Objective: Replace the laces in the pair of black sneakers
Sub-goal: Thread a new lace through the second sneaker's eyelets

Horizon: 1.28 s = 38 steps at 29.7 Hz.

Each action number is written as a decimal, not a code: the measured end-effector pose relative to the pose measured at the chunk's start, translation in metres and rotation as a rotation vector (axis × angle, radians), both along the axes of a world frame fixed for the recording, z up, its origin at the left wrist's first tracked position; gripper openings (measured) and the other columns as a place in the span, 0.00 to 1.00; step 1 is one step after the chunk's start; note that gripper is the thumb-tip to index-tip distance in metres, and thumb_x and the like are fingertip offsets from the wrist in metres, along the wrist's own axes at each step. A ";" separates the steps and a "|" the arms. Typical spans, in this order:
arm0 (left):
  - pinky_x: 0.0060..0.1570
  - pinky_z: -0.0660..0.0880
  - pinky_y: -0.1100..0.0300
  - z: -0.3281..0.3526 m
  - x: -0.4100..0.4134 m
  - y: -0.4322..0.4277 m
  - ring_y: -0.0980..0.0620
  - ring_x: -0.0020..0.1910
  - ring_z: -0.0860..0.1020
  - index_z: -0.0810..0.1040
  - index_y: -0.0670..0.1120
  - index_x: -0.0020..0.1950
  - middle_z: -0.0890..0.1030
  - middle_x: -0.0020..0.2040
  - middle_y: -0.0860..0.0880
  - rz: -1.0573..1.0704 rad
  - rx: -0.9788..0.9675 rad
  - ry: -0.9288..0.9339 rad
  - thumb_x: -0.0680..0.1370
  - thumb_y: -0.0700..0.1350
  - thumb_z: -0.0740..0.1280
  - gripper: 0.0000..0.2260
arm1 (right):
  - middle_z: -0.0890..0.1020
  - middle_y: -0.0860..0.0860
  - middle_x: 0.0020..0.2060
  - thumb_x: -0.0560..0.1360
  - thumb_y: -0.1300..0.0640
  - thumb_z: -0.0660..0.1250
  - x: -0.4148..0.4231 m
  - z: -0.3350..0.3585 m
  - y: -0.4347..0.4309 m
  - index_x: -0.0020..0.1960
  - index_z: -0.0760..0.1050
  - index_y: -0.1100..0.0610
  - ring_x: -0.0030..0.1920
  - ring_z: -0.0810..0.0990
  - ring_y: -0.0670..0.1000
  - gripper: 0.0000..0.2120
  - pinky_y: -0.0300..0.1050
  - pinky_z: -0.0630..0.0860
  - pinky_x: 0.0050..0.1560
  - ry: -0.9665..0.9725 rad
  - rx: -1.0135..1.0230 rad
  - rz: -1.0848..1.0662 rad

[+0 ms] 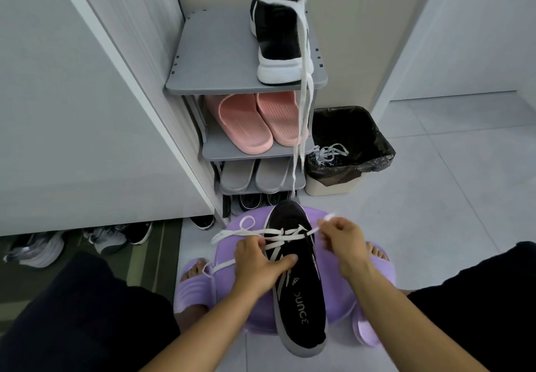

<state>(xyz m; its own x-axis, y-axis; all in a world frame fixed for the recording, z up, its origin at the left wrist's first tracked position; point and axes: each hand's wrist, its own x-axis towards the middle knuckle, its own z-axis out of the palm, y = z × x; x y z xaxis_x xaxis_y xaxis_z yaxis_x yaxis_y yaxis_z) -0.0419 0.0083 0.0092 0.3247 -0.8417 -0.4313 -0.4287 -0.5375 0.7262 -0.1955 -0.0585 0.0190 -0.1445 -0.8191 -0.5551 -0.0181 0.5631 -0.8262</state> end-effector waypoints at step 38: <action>0.19 0.57 0.70 0.019 0.020 -0.013 0.62 0.18 0.62 0.76 0.46 0.38 0.70 0.18 0.58 0.192 0.216 0.545 0.75 0.40 0.69 0.06 | 0.74 0.52 0.24 0.76 0.64 0.65 -0.004 0.003 -0.001 0.34 0.71 0.60 0.22 0.72 0.43 0.12 0.32 0.71 0.24 -0.226 0.071 -0.149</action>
